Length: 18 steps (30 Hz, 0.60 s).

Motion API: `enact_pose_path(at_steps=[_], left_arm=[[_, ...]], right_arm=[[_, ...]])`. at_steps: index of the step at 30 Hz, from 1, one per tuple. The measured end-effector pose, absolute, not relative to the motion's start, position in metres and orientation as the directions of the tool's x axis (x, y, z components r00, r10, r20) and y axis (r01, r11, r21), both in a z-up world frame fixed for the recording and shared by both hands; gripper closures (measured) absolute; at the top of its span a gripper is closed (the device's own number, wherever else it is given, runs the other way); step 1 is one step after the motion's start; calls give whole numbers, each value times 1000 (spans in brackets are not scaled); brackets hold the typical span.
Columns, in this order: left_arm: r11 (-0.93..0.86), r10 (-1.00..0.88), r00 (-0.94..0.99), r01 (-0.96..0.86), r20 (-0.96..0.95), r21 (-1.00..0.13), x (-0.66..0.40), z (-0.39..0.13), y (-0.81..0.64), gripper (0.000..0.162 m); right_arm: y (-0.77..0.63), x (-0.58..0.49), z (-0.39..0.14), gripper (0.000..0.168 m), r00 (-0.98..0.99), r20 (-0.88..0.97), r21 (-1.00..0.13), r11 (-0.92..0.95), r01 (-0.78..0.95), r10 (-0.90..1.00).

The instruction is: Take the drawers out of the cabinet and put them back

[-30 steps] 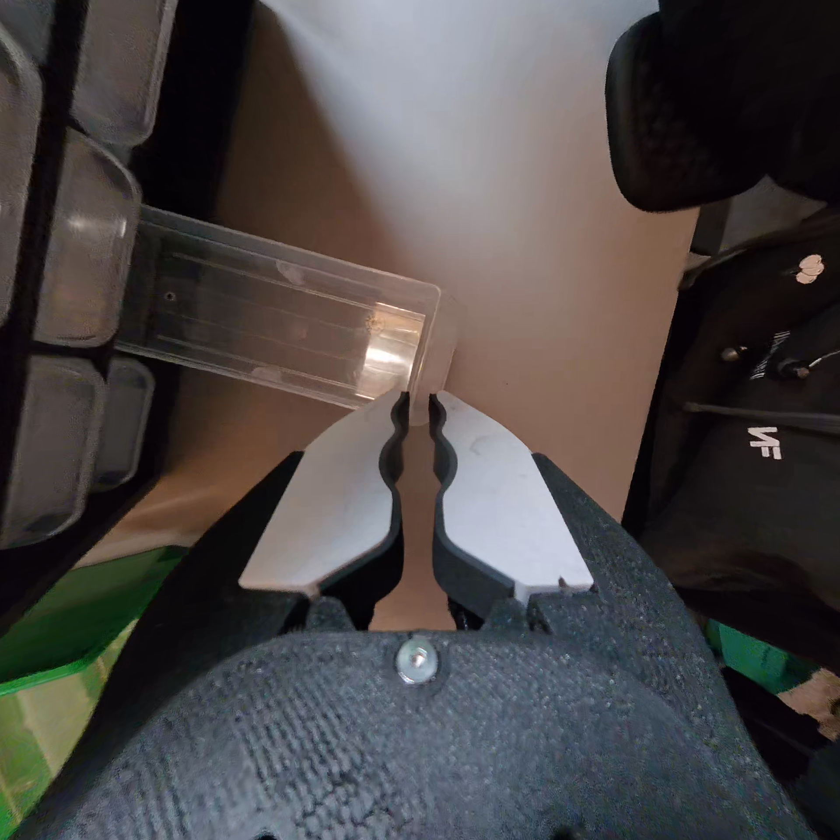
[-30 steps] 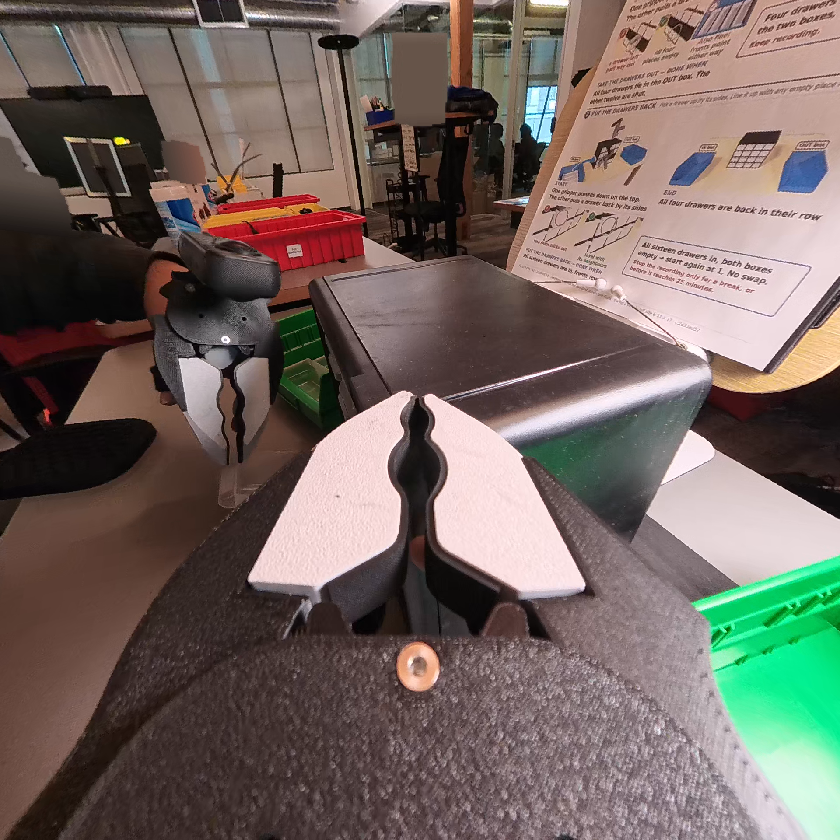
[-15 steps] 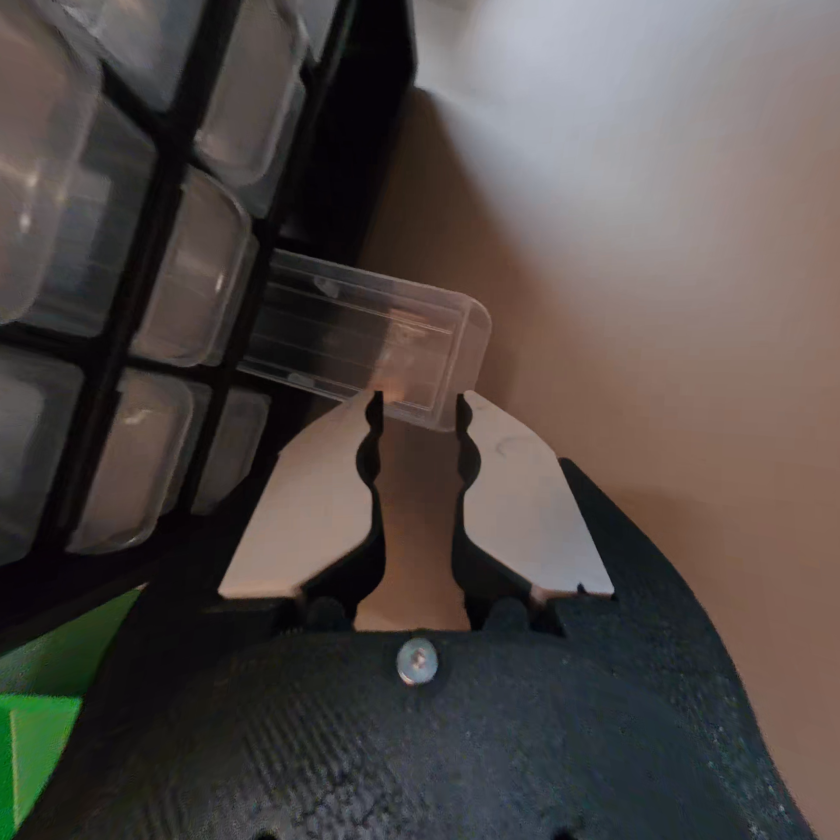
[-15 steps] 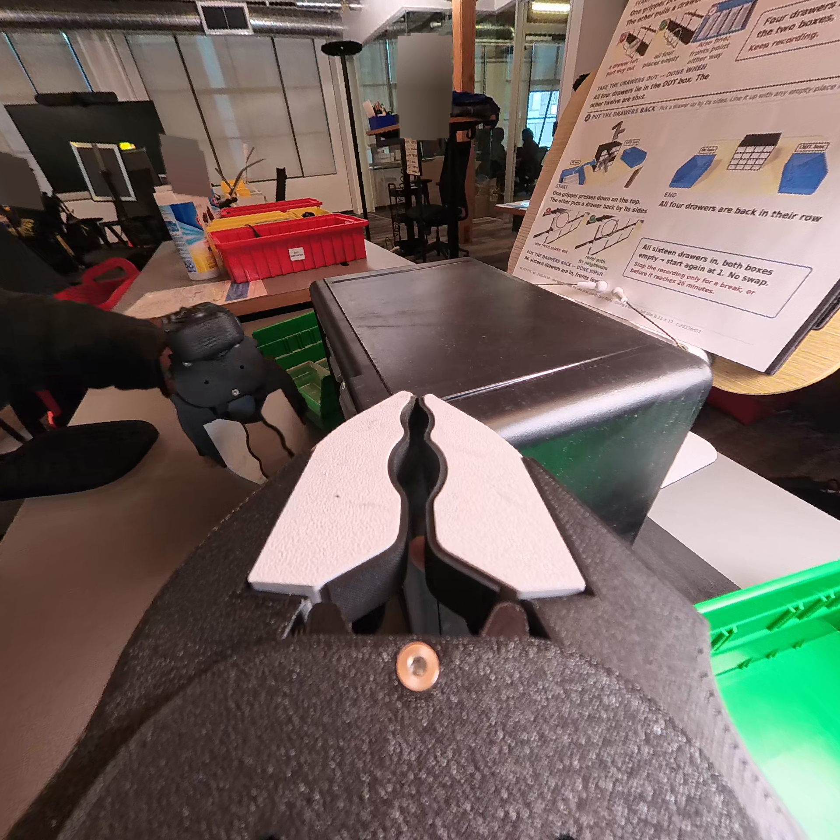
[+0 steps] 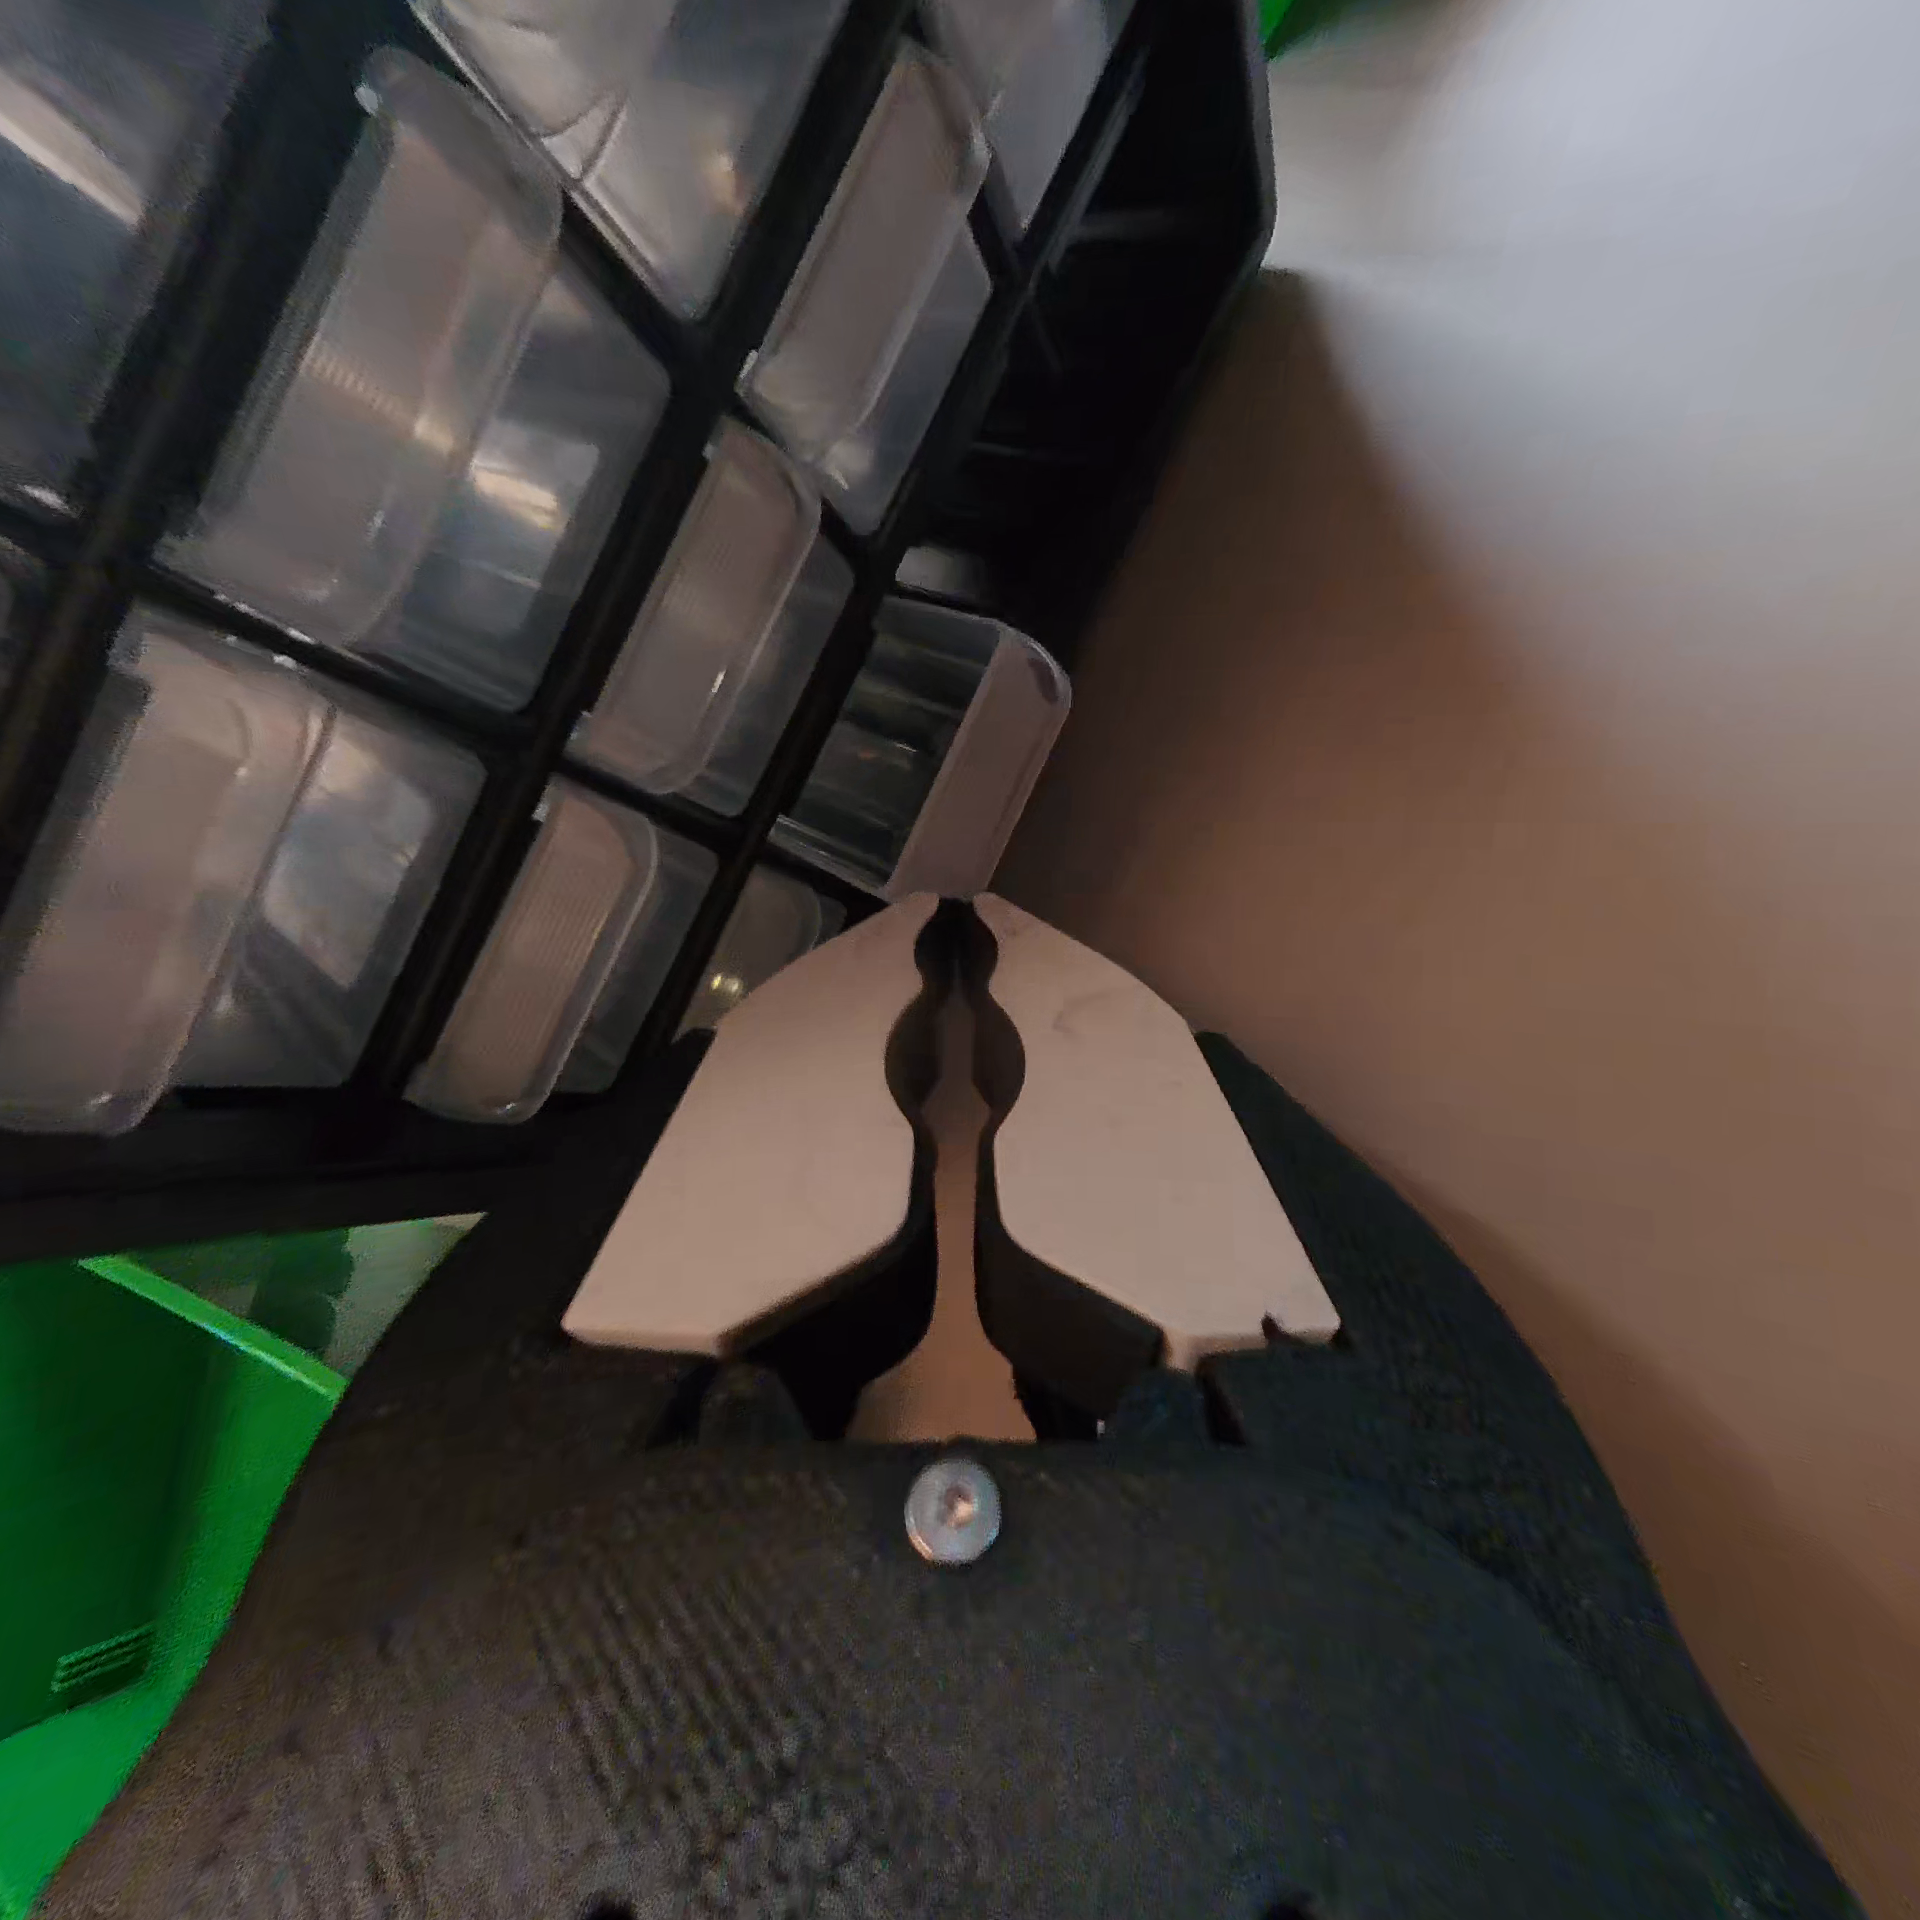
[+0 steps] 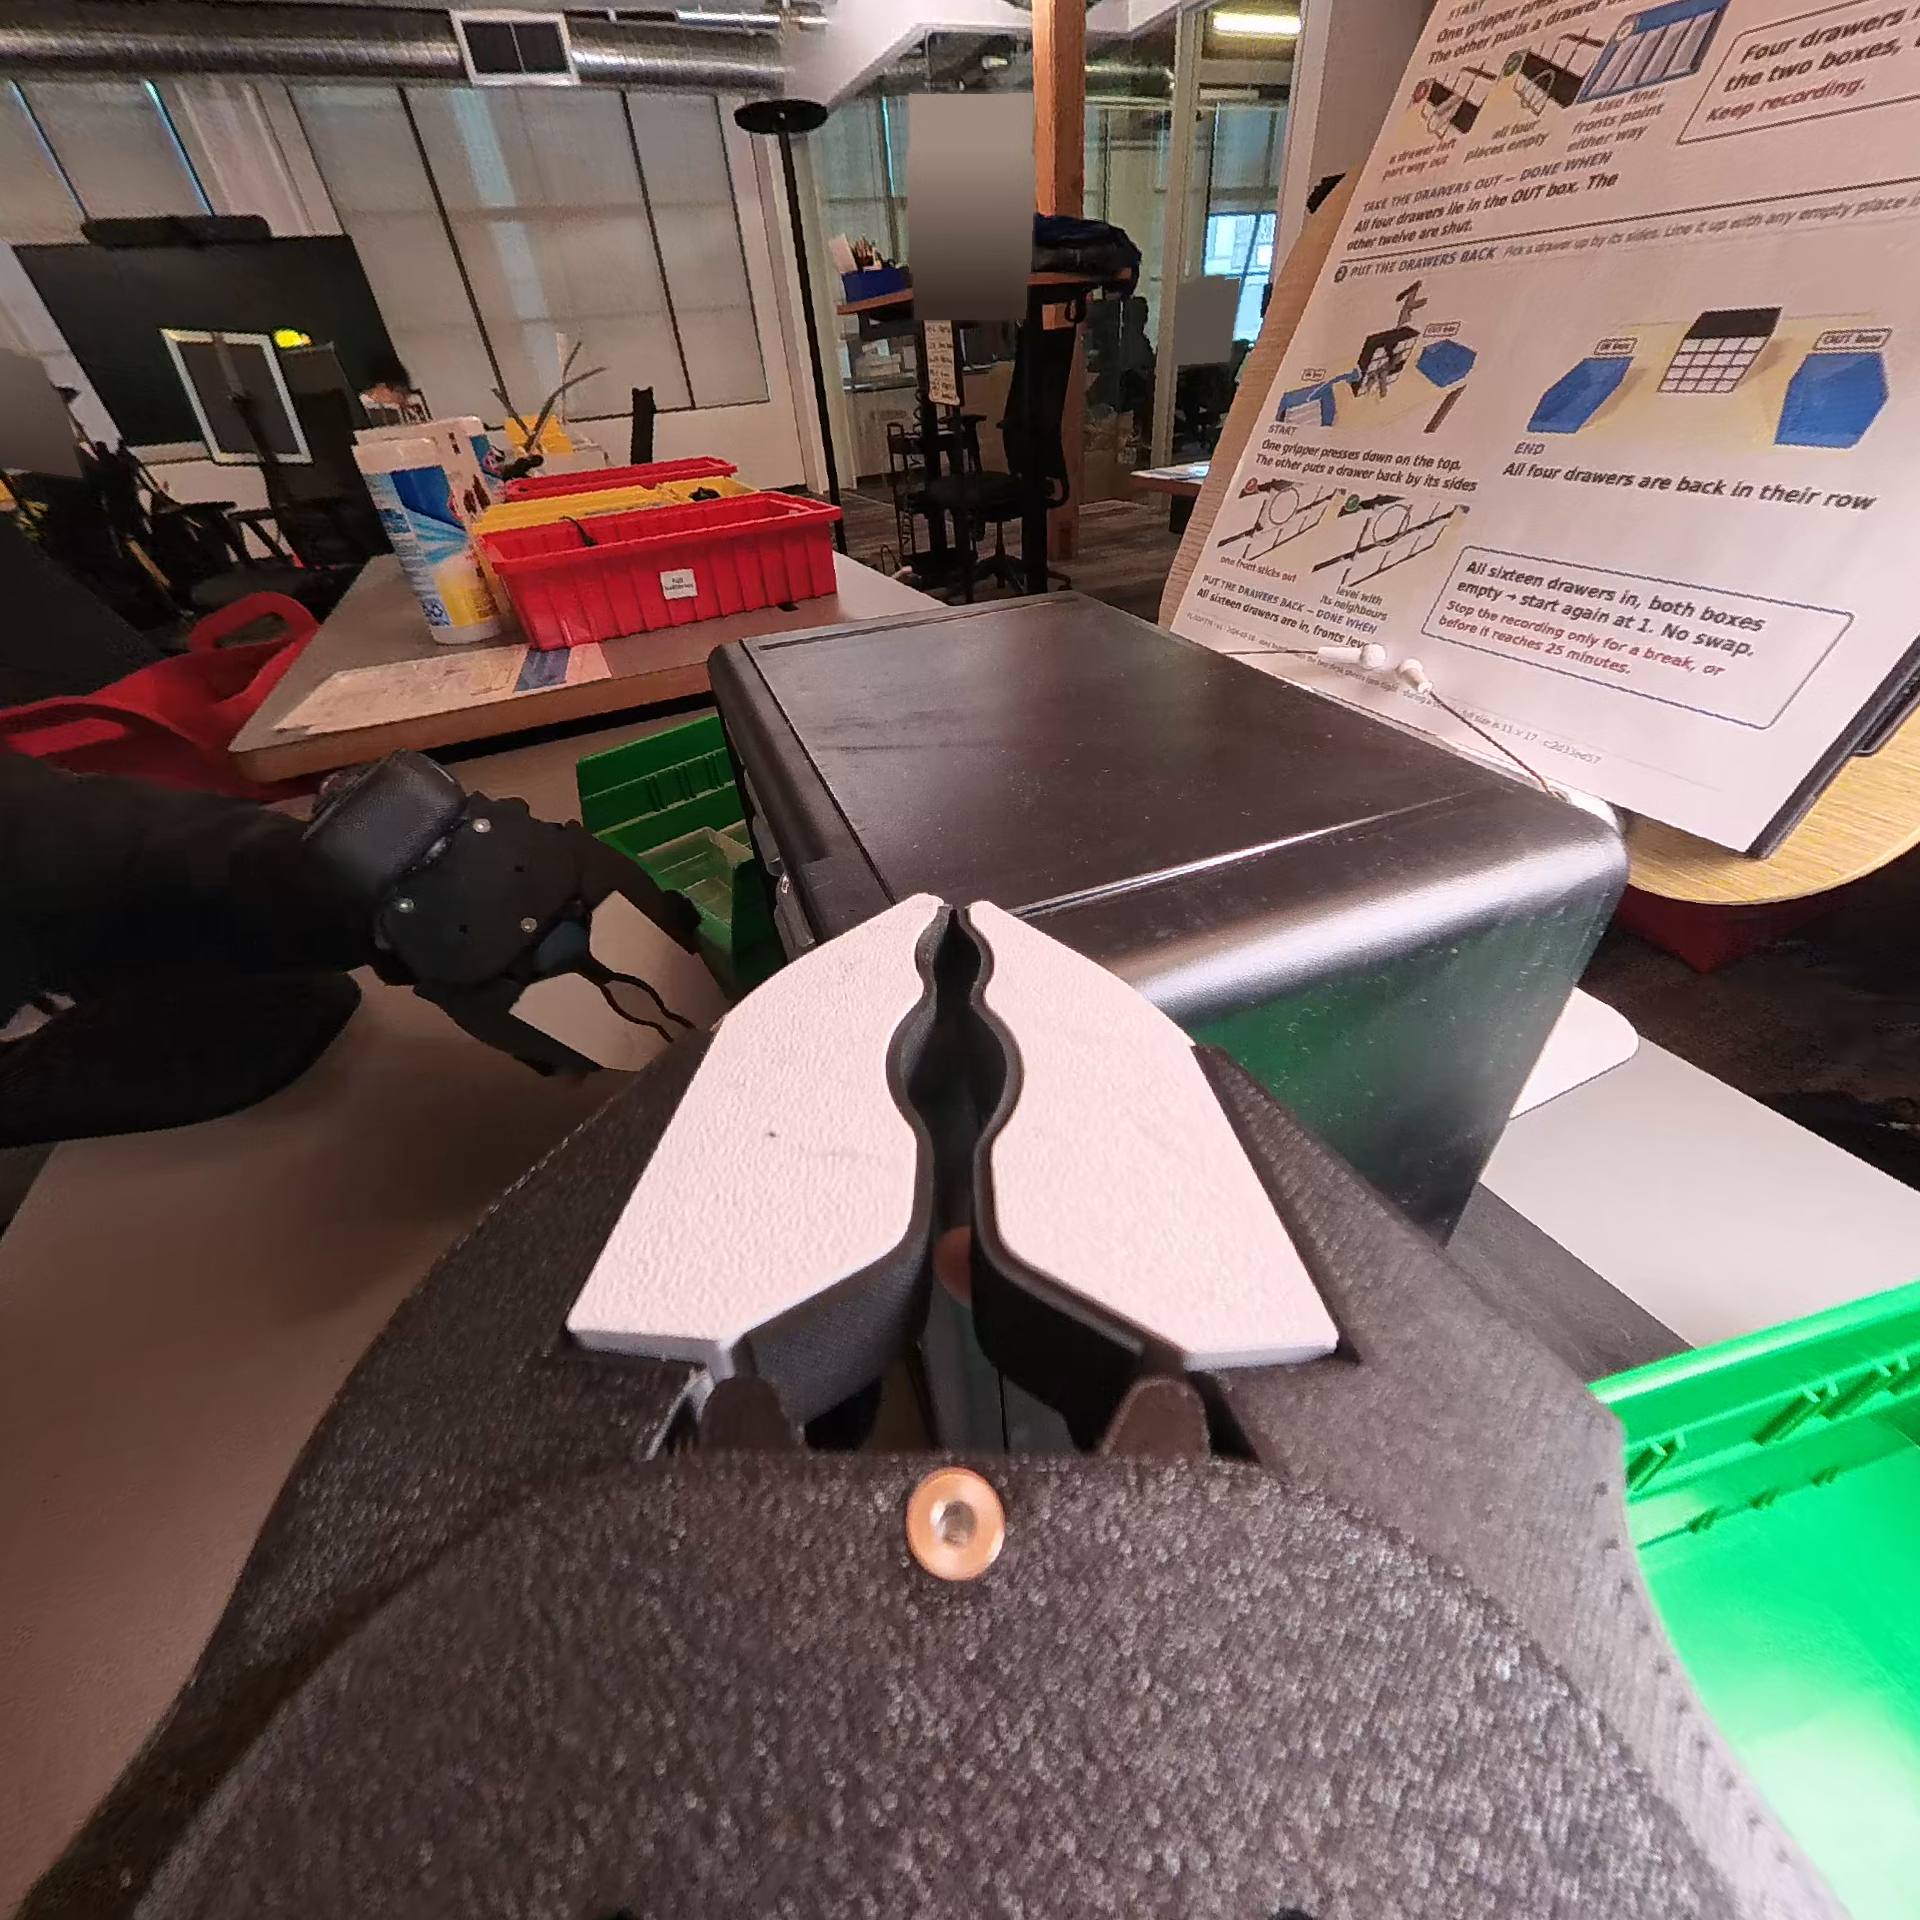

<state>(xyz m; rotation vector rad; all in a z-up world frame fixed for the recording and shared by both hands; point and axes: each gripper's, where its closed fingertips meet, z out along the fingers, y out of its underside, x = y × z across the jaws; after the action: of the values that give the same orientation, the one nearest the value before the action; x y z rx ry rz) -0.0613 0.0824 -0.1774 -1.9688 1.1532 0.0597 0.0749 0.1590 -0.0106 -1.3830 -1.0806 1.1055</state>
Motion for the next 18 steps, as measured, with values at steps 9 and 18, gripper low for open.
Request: enact_pose_path(at_steps=[9,18], left_arm=[[-174,-679,570,-737,-462,-653,-50,-185,85,162],[-232,-535,705,-652,-465,-722,-46,-180,122,162]], right_arm=[[159,75,-10,168,166,-85,-995,-92,33,982],[159,75,-10,168,166,-85,-995,-92,35,983]])
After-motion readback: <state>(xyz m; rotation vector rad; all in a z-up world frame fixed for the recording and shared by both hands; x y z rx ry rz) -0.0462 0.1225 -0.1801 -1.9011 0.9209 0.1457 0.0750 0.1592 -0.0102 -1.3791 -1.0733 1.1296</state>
